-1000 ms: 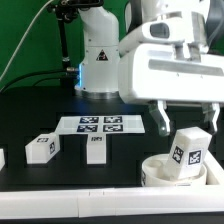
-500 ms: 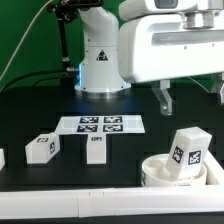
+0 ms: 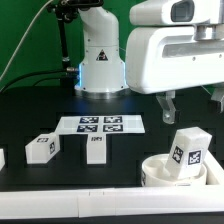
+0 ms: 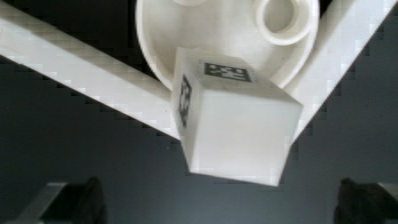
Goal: Assemble stool
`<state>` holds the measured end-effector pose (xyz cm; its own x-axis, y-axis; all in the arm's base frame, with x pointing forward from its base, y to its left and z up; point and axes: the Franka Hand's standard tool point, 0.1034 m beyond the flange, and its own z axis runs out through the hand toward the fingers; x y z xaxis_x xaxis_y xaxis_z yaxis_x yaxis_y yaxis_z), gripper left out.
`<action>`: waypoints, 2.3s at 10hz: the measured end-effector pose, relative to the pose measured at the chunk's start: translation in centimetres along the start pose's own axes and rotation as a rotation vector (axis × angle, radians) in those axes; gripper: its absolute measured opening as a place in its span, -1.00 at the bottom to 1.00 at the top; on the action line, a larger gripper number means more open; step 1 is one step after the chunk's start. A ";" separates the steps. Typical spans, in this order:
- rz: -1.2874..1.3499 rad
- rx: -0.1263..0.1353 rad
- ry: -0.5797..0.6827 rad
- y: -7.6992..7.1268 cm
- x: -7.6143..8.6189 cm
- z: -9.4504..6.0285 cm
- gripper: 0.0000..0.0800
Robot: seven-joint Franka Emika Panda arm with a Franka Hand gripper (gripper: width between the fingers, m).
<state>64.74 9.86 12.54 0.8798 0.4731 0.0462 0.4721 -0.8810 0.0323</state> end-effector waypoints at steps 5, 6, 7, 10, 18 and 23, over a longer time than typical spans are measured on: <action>-0.158 0.026 -0.032 -0.2 -0.8 1.6 0.62; -0.232 -0.008 0.015 -0.1 -0.2 1.7 0.62; -0.269 -0.005 0.005 0.1 -0.6 1.8 0.62; -0.543 -0.016 -0.038 0.2 -1.0 2.5 0.62; -1.207 -0.106 -0.082 0.5 -0.8 3.4 0.62; -1.305 -0.097 -0.092 -0.4 -0.6 4.6 0.62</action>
Offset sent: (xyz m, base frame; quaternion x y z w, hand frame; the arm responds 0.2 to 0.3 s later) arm -0.0043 0.0173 -0.0193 0.0983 -0.0066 -0.0771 0.9921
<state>64.27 9.91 7.93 -0.2162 0.9661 -0.1409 0.9710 0.2279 0.0726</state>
